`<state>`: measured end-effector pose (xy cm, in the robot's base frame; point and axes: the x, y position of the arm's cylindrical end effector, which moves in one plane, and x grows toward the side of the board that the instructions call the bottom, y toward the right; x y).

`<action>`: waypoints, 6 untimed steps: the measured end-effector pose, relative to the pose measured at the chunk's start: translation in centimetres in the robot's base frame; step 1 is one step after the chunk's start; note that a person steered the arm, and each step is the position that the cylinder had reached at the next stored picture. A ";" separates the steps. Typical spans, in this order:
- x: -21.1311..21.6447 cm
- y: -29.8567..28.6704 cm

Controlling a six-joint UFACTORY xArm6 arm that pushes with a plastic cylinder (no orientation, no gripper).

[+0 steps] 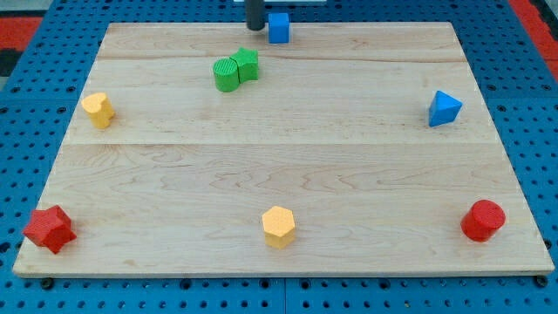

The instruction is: Slide blue cube to the right and down

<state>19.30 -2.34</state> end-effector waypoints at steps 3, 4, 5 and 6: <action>0.0 7.6; 1.1 9.2; 2.5 11.9; 1.3 12.5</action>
